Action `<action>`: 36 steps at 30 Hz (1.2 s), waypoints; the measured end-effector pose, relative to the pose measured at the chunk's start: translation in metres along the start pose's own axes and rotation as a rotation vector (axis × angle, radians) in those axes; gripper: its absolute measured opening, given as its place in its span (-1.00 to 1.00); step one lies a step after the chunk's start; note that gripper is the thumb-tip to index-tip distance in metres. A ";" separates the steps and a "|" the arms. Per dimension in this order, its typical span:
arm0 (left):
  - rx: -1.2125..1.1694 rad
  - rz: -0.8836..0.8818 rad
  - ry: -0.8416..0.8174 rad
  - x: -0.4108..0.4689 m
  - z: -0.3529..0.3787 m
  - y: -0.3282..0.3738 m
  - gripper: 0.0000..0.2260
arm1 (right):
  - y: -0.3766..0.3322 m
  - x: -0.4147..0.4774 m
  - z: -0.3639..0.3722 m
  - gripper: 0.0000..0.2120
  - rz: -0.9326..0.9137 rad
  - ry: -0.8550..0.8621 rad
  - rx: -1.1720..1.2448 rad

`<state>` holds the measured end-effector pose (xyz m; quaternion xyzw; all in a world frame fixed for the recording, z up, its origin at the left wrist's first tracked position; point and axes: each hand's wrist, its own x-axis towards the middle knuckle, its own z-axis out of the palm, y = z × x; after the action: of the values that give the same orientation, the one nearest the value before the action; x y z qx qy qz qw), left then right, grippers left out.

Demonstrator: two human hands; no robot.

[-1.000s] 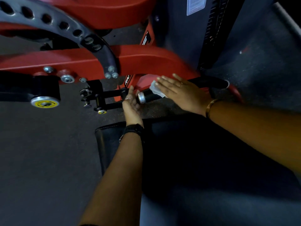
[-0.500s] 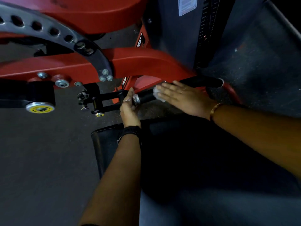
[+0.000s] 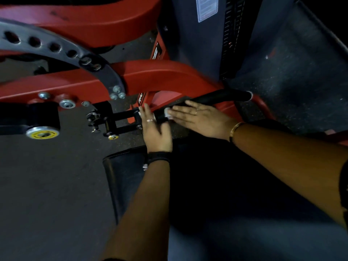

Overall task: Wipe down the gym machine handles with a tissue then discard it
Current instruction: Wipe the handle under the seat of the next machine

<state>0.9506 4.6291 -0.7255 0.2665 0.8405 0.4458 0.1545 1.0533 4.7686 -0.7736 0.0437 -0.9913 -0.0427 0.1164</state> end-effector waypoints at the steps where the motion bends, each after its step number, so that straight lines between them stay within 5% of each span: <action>1: 0.215 0.105 -0.005 -0.003 0.005 -0.001 -0.24 | 0.006 -0.011 0.001 -0.48 0.038 0.002 0.007; 6: 0.858 0.141 0.085 -0.002 0.019 -0.008 -0.15 | 0.015 -0.045 0.003 -0.39 0.319 0.002 0.054; 9: 1.001 0.178 0.114 -0.005 0.022 -0.008 -0.18 | 0.005 -0.026 0.006 -0.49 0.245 0.063 0.074; 15: 1.005 0.190 0.158 -0.003 0.023 -0.007 -0.26 | -0.009 0.020 -0.007 -0.45 0.118 0.016 0.017; 23: 1.016 0.192 0.176 -0.001 0.025 -0.009 -0.33 | 0.014 -0.040 0.001 -0.44 0.608 0.013 0.054; 30: 0.993 0.209 0.207 0.001 0.026 -0.013 -0.44 | -0.029 0.036 -0.005 -0.54 0.434 0.086 0.094; 36: 0.992 0.214 0.228 -0.001 0.028 -0.012 -0.44 | -0.003 -0.014 -0.006 -0.55 0.454 -0.004 0.081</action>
<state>0.9612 4.6419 -0.7509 0.3420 0.9302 0.0331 -0.1292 1.0690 4.7665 -0.7711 -0.1761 -0.9768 0.0243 0.1193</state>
